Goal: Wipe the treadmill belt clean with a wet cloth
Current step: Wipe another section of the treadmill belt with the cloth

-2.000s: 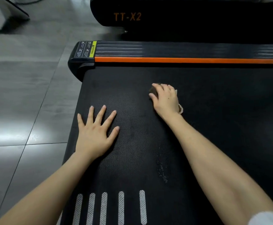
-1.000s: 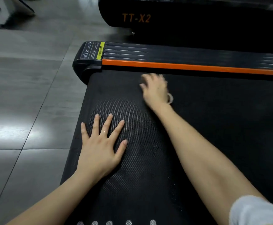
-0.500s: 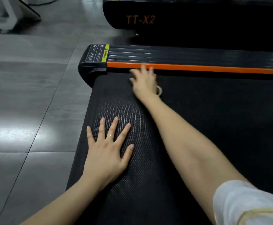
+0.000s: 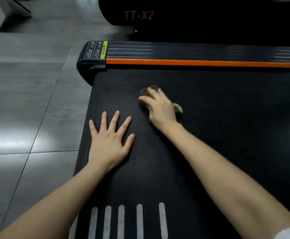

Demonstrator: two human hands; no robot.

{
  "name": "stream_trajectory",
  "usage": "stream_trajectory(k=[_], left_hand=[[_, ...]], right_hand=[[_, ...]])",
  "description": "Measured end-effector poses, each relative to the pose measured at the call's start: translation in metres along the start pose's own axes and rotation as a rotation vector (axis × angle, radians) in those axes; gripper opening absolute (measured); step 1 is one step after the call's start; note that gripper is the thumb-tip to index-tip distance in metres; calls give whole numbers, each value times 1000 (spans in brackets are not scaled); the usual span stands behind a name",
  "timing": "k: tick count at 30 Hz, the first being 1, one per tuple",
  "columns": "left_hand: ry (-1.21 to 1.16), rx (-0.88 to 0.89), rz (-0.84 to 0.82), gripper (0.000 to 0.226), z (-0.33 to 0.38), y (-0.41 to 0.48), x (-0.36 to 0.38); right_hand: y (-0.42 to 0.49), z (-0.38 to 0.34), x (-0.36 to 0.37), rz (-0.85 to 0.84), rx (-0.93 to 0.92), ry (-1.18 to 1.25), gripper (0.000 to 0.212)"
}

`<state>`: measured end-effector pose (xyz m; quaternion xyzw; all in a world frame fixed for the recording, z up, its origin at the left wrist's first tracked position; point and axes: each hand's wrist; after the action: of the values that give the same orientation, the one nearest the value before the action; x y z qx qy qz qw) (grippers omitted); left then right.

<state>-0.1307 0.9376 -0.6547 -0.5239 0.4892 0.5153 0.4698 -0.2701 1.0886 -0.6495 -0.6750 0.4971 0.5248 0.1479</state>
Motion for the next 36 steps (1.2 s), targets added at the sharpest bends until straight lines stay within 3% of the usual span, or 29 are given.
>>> stream_trajectory(k=[7, 13, 20, 22, 24, 26, 28, 31, 34, 36], left_hand=[[10, 0, -12, 72, 0, 0, -3], [10, 0, -34, 60, 0, 0, -4], [-30, -7, -40, 60, -2, -2, -8], [-46, -5, -59, 59, -3, -9, -10], [-55, 7, -70, 58, -5, -25, -9], [-49, 38, -66, 57, -7, -47, -7], [-41, 62, -48, 62, -5, -67, -5], [-43, 51, -43, 60, -2, -78, -5], [-9, 53, -46, 66, -5, -88, -3], [8, 61, -40, 77, -8, -92, -1]], right_hand=[[-193, -50, -65, -140, -217, 82, 37], [-166, -48, -73, -226, -284, -144, 45], [-200, -29, -76, -230, -181, 36, 35], [-216, 5, -98, -119, -25, 2, 30], [-223, 29, -116, 16, 300, -24, 29], [-226, 18, -110, 64, 389, 2, 27], [-227, -28, -84, 48, 181, 81, 31], [-240, -101, -53, -169, -110, 195, 32], [-251, -77, -79, -349, -195, 210, 33], [-269, -30, -113, -375, -191, 164, 33]])
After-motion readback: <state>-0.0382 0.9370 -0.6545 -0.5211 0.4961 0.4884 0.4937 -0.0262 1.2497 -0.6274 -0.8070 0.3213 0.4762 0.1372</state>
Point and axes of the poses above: each hand's wrist, its own y-axis towards the middle knuckle, its own x-axis out of the palm, z = x × y, and after that the axes turned 7 degrees about y, right-handed
